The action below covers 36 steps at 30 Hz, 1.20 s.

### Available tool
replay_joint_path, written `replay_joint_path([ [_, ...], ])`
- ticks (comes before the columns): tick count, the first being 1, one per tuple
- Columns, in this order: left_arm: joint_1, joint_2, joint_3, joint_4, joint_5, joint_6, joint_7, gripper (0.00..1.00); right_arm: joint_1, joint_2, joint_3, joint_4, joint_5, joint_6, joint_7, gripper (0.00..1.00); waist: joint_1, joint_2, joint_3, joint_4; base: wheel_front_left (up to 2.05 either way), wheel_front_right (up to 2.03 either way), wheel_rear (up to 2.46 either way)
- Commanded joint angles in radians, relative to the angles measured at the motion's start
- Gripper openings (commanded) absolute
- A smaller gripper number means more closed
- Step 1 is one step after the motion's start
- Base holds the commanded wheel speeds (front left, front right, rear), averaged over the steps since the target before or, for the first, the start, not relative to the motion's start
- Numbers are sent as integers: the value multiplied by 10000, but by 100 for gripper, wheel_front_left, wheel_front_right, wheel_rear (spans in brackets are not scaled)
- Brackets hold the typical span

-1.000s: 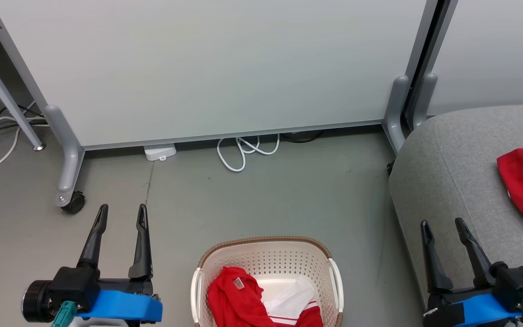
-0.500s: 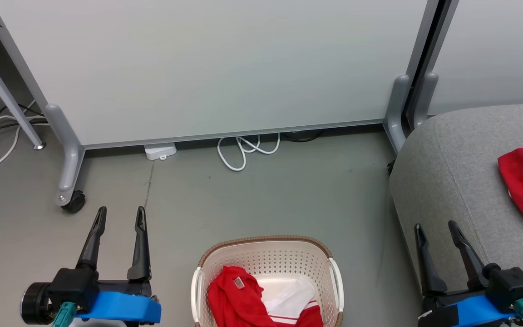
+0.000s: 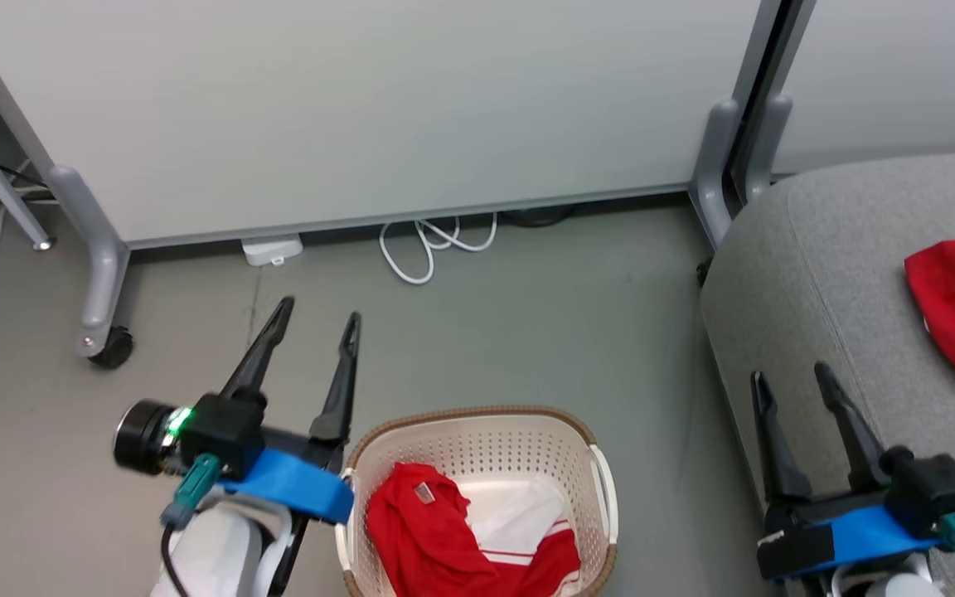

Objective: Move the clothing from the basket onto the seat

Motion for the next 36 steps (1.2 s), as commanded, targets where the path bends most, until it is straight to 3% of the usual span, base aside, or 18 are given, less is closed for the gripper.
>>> replay_joint_path([
  [1,-418,142,-281,214,-84,-20,-26,100,-272,-78,0,-84,-88,1,-38,100,0,-1,360,-205,0,0,0],
  [15,-3978,1185,-4286,3529,-1092,-20,-26,100,-2319,-190,206,-696,-174,1,-38,100,0,-1,3039,-1378,0,0,0],
  [24,-5741,1429,-7420,5817,-1993,-19,4,100,-3173,-86,410,-984,-202,1,-38,100,0,-1,4588,-1910,0,0,0],
  [31,-6935,1543,-9872,7073,-2780,-17,576,100,-3711,4,567,-1211,-187,1,-38,100,0,-1,5741,-2290,0,0,0],
  [36,-7430,1682,-10566,7443,-2841,-17,1390,100,-4034,40,651,-1362,-128,1,-40,100,0,-1,6463,-2543,0,0,0],
])
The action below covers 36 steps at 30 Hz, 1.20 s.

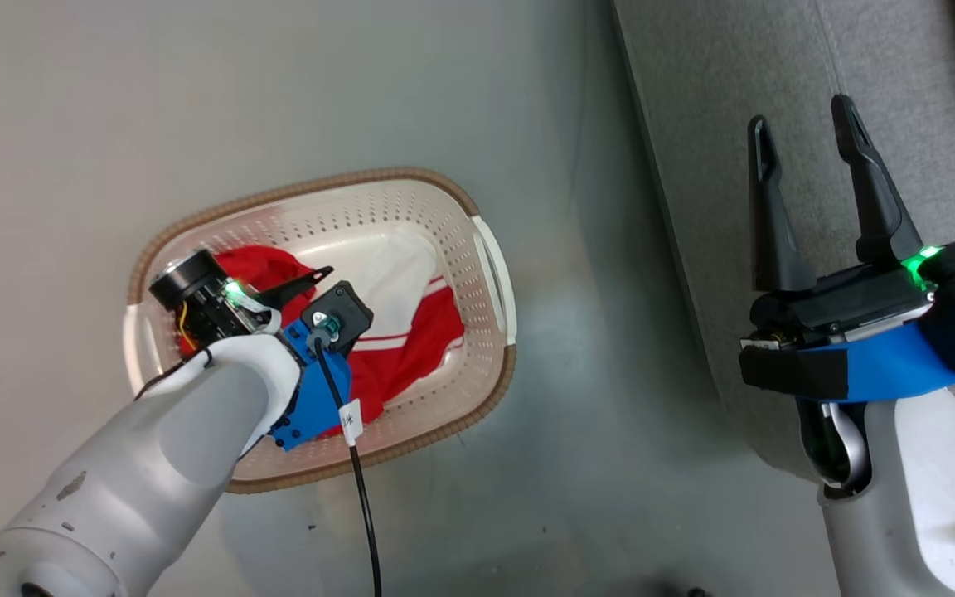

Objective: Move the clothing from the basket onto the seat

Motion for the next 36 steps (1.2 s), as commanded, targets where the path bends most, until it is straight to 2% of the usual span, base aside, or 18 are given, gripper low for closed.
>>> replay_joint_path([
  [1,-257,88,-68,4,129,-12,183,100,-236,47,21,-96,54,1,-38,100,-3,0,616,-327,0,0,0],
  [12,11,564,-107,-175,1992,-12,2584,100,-613,59,160,-386,333,1,-38,100,-3,0,1882,-743,0,0,0],
  [15,-60,683,-107,-237,2299,-12,2933,100,-674,57,180,-487,409,1,-38,100,-3,0,2168,-809,0,0,0],
  [26,-740,1030,-108,284,3039,-12,3571,100,-688,58,253,-884,703,1,-40,100,-3,0,3208,-1135,0,0,0],
  [36,-1101,923,-109,747,3145,-12,3947,100,-676,58,82,-1384,740,1,-40,100,-3,0,3765,-1278,0,0,0],
])
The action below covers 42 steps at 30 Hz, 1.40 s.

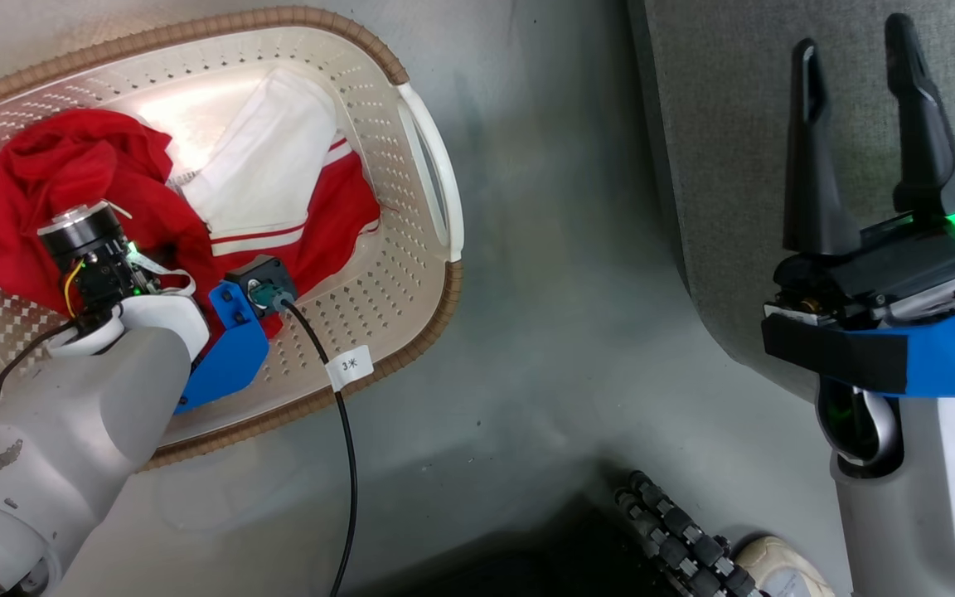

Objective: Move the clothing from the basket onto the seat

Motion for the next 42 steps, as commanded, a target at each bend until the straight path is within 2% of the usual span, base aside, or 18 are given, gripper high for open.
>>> replay_joint_path([
  [1,-177,-6,-19,81,-45,-12,55,100,-105,26,-33,-180,3,1,-40,100,-1,0,74,-24,0,0,0],
  [5,-198,-36,-19,191,-105,-12,222,100,-97,26,-44,-330,-49,1,-42,100,-1,0,118,-22,0,0,0],
  [6,-204,-48,-19,211,-107,-12,267,49,-92,26,-49,-362,-60,1,-40,100,-1,0,124,-16,0,0,0],
  [7,-203,-63,-19,210,-114,-12,291,32,-90,26,-59,-389,-55,1,-42,100,-1,0,127,-10,0,0,0],
  [8,-199,-79,-19,205,-146,-12,304,0,-88,26,-76,-407,-59,1,-42,100,-1,0,128,-3,0,0,0],
  [15,-111,-232,-19,63,-353,-12,34,0,-70,26,-186,-307,-125,1,-42,100,-1,0,-157,194,0,0,0],
  [22,-18,-718,-19,-170,-764,-12,-641,0,-38,23,-345,-150,-384,1,-42,100,-1,0,-974,751,0,0,0],
  [27,16,-1141,-19,-216,-1209,-12,-1455,0,68,20,-401,91,-635,1,-42,100,-1,0,-1790,1220,0,0,0],
  [35,226,-1795,-20,-79,-2562,-12,-2945,0,553,16,-569,577,-927,-1,-40,100,-1,0,-3438,1875,0,0,0],
  [42,597,-2146,-20,-24,-3371,-12,-3873,0,1239,14,-748,969,-1076,1,-42,100,-1,0,-5024,2279,0,0,0],
])
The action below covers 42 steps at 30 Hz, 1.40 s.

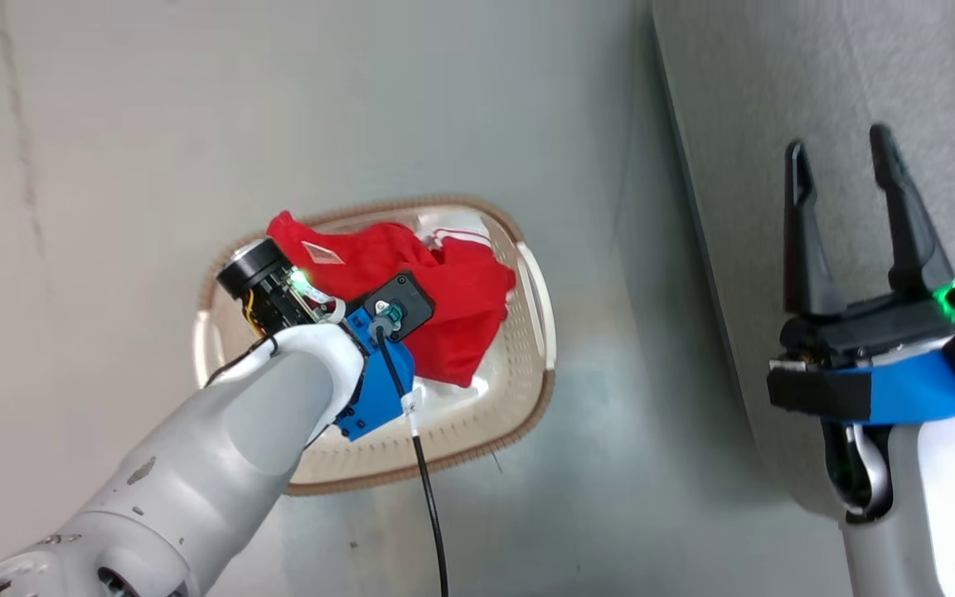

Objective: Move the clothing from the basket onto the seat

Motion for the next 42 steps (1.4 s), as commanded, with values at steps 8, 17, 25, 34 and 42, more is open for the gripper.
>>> replay_joint_path([
  [8,220,-238,66,-55,-1495,-12,-1175,0,1030,-113,-159,379,49,-1,-42,100,1,0,-2528,746,0,0,0],
  [17,317,-196,875,-752,-2318,-9,-1492,0,1951,-136,-177,631,138,-1,-42,100,1,0,-4003,1072,0,0,0],
  [25,1173,215,2543,-2524,-2145,322,-1490,0,2751,-115,-231,758,190,-1,-40,100,1,0,-5045,1323,0,0,0],
  [34,2180,333,3457,-3828,-1773,539,-1490,0,3401,-58,-229,810,297,-1,-40,100,1,0,-5786,1502,0,0,0],
  [42,2487,359,3709,-4479,-1665,694,-1491,0,3590,-22,-55,839,384,-1,-40,100,1,0,-6012,1552,0,0,0],
])
